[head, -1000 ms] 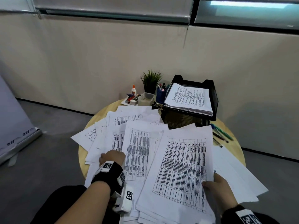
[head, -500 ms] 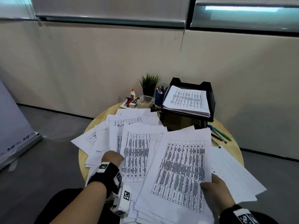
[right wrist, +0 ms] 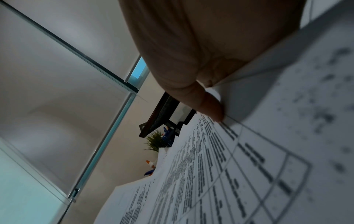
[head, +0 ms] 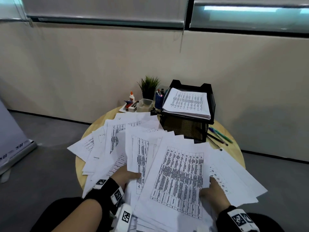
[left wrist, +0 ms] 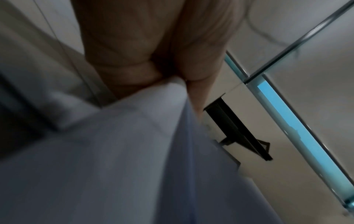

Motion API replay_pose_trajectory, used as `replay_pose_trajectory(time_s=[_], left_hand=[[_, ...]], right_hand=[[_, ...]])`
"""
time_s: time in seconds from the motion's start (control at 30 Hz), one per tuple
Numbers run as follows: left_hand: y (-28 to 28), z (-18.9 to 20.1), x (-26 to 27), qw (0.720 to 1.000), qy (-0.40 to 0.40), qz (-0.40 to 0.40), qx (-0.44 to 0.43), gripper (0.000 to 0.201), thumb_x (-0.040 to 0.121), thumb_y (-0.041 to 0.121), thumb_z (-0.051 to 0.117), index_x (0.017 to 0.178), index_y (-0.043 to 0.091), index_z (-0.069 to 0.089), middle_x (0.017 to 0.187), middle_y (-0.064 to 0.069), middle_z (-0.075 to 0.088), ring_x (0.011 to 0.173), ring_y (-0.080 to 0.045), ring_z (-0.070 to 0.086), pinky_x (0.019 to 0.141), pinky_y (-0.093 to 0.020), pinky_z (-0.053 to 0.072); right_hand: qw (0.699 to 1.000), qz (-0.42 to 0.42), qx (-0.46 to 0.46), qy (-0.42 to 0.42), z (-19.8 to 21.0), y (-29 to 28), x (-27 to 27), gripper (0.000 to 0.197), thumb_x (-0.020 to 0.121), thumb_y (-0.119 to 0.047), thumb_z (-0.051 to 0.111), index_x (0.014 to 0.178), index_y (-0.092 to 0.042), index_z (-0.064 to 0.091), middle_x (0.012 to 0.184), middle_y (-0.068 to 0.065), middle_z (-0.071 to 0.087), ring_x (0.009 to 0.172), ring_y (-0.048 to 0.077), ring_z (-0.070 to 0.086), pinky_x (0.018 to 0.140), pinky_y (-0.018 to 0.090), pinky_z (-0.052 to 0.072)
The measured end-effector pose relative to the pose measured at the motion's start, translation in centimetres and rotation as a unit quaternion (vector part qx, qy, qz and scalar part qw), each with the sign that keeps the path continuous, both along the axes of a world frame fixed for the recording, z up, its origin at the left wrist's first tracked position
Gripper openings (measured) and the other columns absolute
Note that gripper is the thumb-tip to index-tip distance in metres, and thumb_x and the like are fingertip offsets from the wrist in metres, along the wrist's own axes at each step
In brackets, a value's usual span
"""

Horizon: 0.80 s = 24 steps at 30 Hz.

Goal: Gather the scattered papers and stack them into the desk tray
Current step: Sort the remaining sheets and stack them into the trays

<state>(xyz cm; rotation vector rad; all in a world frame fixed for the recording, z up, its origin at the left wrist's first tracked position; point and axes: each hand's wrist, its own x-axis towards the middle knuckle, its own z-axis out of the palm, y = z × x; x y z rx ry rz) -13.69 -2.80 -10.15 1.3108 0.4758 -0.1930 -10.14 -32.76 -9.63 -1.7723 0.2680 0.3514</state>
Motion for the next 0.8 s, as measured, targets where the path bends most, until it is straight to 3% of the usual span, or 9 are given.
replay_pose_trajectory(time_s=[0.07,0.17,0.23,0.37,0.47,0.53,0.6,0.67,0.8], left_hand=[[-0.8,0.1,-0.1,1.000,0.007,-0.018,-0.002,0.053,0.057,-0.004,0.081,0.106,-0.012,0.064,0.101,-0.027,0.068,0.093,-0.039,0.067,0.091,-0.051,0.050],[-1.4,0.1,0.0,0.999,0.016,-0.050,0.009,0.066,0.044,0.002,0.086,0.105,-0.012,0.065,0.102,-0.026,0.069,0.098,-0.038,0.066,0.096,-0.054,0.047],[-1.8,0.3,-0.3,0.998,0.011,-0.062,0.019,0.062,0.049,-0.005,0.078,0.109,-0.009,0.064,0.104,-0.023,0.069,0.099,-0.035,0.067,0.097,-0.054,0.046],[-1.8,0.8,-1.0,0.999,-0.021,-0.049,-0.002,0.063,0.051,-0.008,0.074,0.113,-0.009,0.061,0.107,-0.026,0.067,0.102,-0.041,0.064,0.094,-0.057,0.046],[-1.1,1.9,-1.9,0.996,-0.054,-0.066,-0.032,0.076,0.044,0.000,0.087,0.115,-0.006,0.060,0.110,-0.028,0.065,0.102,-0.043,0.063,0.088,-0.059,0.049],[-0.6,2.9,-2.5,0.992,-0.080,-0.083,-0.048,0.086,0.037,0.009,0.094,0.115,-0.003,0.062,0.113,-0.028,0.064,0.103,-0.043,0.063,0.084,-0.056,0.052],[-0.3,4.2,-2.9,0.988,-0.106,-0.105,-0.040,0.087,0.030,0.016,0.097,0.110,-0.001,0.065,0.109,-0.025,0.067,0.100,-0.037,0.066,0.075,-0.045,0.057],[-0.2,5.6,-3.1,0.985,-0.115,-0.126,-0.023,0.083,0.025,0.020,0.098,0.101,0.003,0.070,0.104,-0.022,0.070,0.094,-0.031,0.069,0.070,-0.035,0.057],[-0.2,7.9,-2.4,0.977,-0.126,-0.171,0.032,0.077,0.029,0.022,0.097,0.101,0.011,0.070,0.106,-0.015,0.071,0.100,-0.026,0.068,0.079,-0.032,0.057]], right_hand=[[1.000,0.014,0.000,0.008,-1.0,0.2,0.4,0.055,0.074,0.018,0.036,0.113,-0.017,0.051,0.104,0.018,0.065,0.096,0.043,0.062,0.083,0.059,0.051],[0.998,0.057,-0.012,-0.010,-2.0,0.0,1.0,0.064,0.072,0.005,0.047,0.131,-0.020,0.044,0.129,0.010,0.058,0.118,0.031,0.056,0.099,0.050,0.046],[0.997,0.077,0.020,-0.010,-1.2,0.1,0.4,0.060,0.075,0.006,0.049,0.130,-0.018,0.047,0.124,0.008,0.062,0.115,0.028,0.058,0.102,0.050,0.044],[0.994,0.093,0.059,-0.023,0.2,0.4,-0.6,0.042,0.086,-0.002,0.059,0.125,-0.017,0.053,0.115,0.001,0.068,0.104,0.020,0.065,0.091,0.037,0.051],[0.990,0.049,0.126,-0.038,0.5,0.2,-0.4,0.051,0.080,-0.014,0.072,0.129,-0.014,0.054,0.115,0.002,0.069,0.104,0.024,0.066,0.096,0.044,0.050],[0.980,0.033,0.192,-0.051,1.2,0.1,-0.3,0.047,0.078,-0.010,0.075,0.122,-0.009,0.059,0.104,0.004,0.074,0.095,0.024,0.070,0.084,0.037,0.056],[0.963,0.052,0.261,-0.034,2.3,0.0,-0.5,0.058,0.062,-0.015,0.085,0.114,-0.005,0.061,0.099,0.008,0.074,0.088,0.021,0.072,0.067,0.025,0.058],[0.947,0.066,0.314,-0.011,3.4,0.2,-0.9,0.074,0.044,-0.016,0.092,0.110,0.002,0.063,0.095,0.014,0.074,0.082,0.024,0.073,0.061,0.025,0.057],[0.941,0.083,0.326,-0.033,5.5,0.6,-1.1,0.054,0.056,0.001,0.076,0.108,0.006,0.062,0.084,0.012,0.074,0.071,0.021,0.073,0.057,0.023,0.057]])
